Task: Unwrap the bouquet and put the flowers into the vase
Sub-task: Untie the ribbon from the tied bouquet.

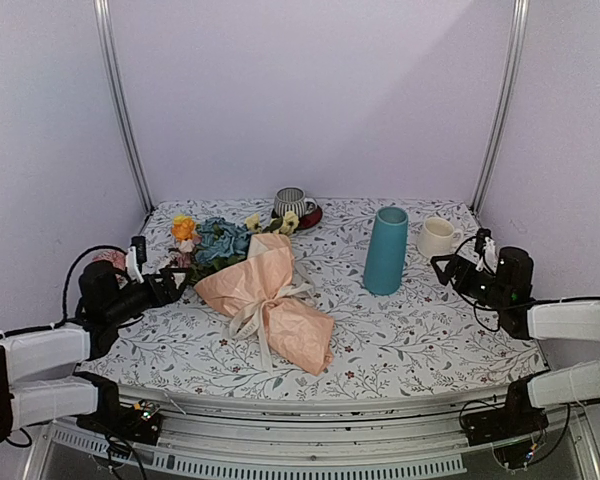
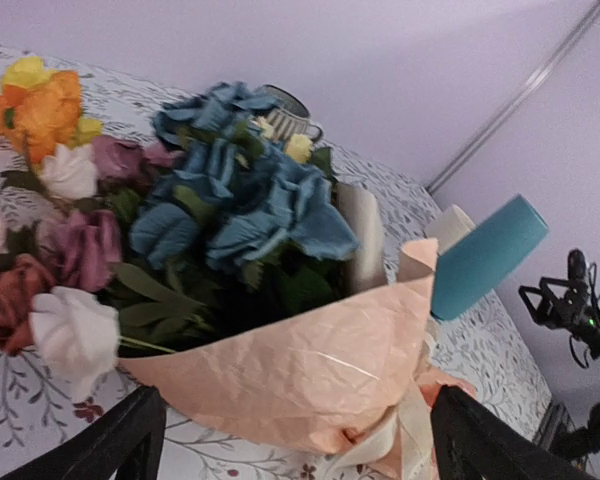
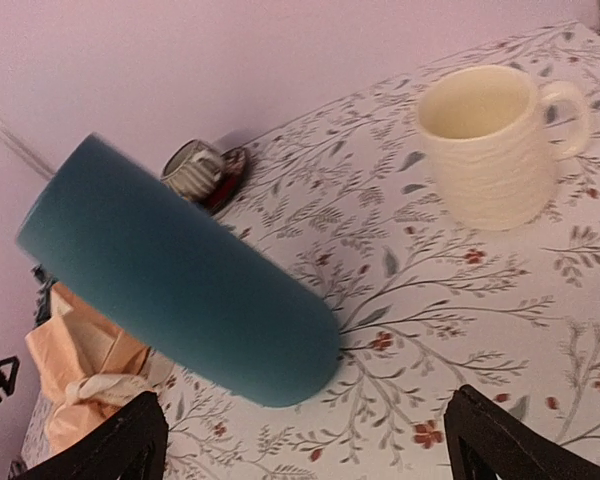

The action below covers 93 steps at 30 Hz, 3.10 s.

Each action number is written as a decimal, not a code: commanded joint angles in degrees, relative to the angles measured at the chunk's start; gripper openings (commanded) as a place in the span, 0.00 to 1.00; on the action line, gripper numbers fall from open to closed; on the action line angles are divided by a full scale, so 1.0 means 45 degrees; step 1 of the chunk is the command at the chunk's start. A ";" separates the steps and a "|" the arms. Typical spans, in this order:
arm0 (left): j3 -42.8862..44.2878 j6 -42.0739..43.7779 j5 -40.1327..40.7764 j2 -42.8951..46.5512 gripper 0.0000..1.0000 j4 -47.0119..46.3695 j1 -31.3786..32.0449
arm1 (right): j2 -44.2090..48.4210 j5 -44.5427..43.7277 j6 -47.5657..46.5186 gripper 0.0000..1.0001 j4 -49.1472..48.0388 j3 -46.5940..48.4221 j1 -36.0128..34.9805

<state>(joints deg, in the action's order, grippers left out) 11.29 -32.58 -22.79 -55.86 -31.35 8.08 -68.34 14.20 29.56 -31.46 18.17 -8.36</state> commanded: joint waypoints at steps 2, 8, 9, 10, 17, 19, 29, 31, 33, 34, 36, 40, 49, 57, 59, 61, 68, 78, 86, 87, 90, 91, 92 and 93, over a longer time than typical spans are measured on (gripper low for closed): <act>0.0485 0.1230 -0.0530 0.0128 0.92 0.1006 0.2166 | 0.0343 0.0551 -0.1409 0.96 -0.0842 0.0170 -0.2391; 0.0571 0.0879 0.0622 0.0628 0.91 0.2519 0.3977 | -0.0269 0.0370 -0.2421 0.95 -0.0938 0.0418 -0.4874; 0.0547 0.0749 0.0558 0.0617 0.91 0.2571 0.4085 | -0.0484 0.0421 -0.2552 0.95 -0.0938 0.0525 -0.5168; 0.0539 0.0628 0.0445 0.0577 0.91 0.2575 0.4199 | -0.0721 0.0478 -0.2621 0.95 -0.0938 0.0667 -0.5468; 0.0850 0.0740 0.0426 -0.0081 0.74 0.2925 0.5463 | -0.2764 0.0884 -0.3773 0.92 -0.0876 0.2064 -0.7571; 0.0958 0.0702 0.0505 -0.0290 0.65 0.3068 0.5915 | -0.3201 0.0804 -0.4002 0.92 -0.0842 0.2369 -0.7932; 0.0733 -0.2268 0.3080 -0.0912 0.64 0.2091 0.9936 | -0.4998 0.0888 -0.4292 0.93 -0.0373 0.3751 -0.8630; 0.1170 -0.2447 0.3925 -0.1478 0.67 0.2444 1.0770 | -0.5170 0.0860 -0.4358 0.93 -0.0281 0.3983 -0.8686; 0.1643 -0.2565 0.5002 -0.1990 0.67 0.2865 1.1629 | -0.5195 0.0713 -0.4399 0.93 -0.0255 0.4063 -0.8702; 0.1846 -0.2758 0.5481 -0.2303 0.67 0.3103 1.1961 | -0.5150 0.0571 -0.4374 0.93 -0.0254 0.4057 -0.8722; 0.1982 -0.3323 0.6062 -0.2626 0.68 0.3243 1.2277 | -0.4939 0.0054 -0.4315 0.93 -0.0254 0.3969 -0.8721; 0.1705 -0.3966 0.6111 -0.3444 0.68 0.2329 1.2328 | -0.3886 -0.1286 -0.4202 0.95 -0.0529 0.3427 -0.8715; 0.2024 -0.4294 0.6299 -0.4869 0.67 0.1892 1.2463 | -0.2820 -0.2851 -0.3201 0.94 -0.2264 0.2894 -0.8709; 0.2390 -0.4440 0.6748 -0.5434 0.61 0.2446 1.2453 | -0.4475 -0.3058 -0.4051 0.93 -0.2913 0.3242 -0.8713; 0.2684 -0.4430 0.6862 -0.5670 0.61 0.2915 1.2450 | -0.4708 -0.2738 -0.4035 0.93 -0.3814 0.2775 -0.8709; 0.2925 -0.4460 0.7021 -0.5876 0.60 0.3232 1.2449 | -0.4649 -0.2491 -0.3977 0.93 -0.3853 0.2733 -0.8718; 0.3248 -0.5175 0.7756 -0.6471 0.48 0.3961 1.2440 | -0.4590 -0.2631 -0.4040 0.93 -0.3904 0.2677 -0.8718; 0.4154 -0.5271 0.8306 -0.7267 0.50 0.5375 1.2433 | -0.4431 -0.2557 -0.4039 0.93 -0.3922 0.2624 -0.8708; 0.4832 -0.5182 0.8467 -0.8035 0.39 0.6031 1.2410 | -0.4461 -0.2477 -0.4154 0.93 -0.3878 0.2643 -0.8715; 0.4863 -0.5182 0.8480 -0.8022 0.33 0.6074 1.2350 | -0.4477 -0.2447 -0.4165 0.93 -0.3884 0.2658 -0.8709; 0.4776 -0.5120 0.8528 -0.7741 0.13 0.6130 1.2302 | -0.4530 -0.2352 -0.4186 0.93 -0.3789 0.2725 -0.8709; 0.4735 -0.5079 0.8553 -0.7498 0.07 0.6128 1.2297 | -0.4539 -0.2310 -0.4201 0.93 -0.3772 0.2744 -0.8709; 0.4666 -0.4984 0.8569 -0.7274 0.03 0.6101 1.2306 | -0.4582 -0.2280 -0.4215 0.93 -0.3753 0.2771 -0.8716; 0.4606 -0.4887 0.8561 -0.7026 0.00 0.6034 1.2299 | -0.4607 -0.2262 -0.4223 0.93 -0.3731 0.2806 -0.8702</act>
<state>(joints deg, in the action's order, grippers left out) 32.86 -55.90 15.11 -90.50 -6.20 63.37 -89.10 2.94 11.25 -47.64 30.35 -47.24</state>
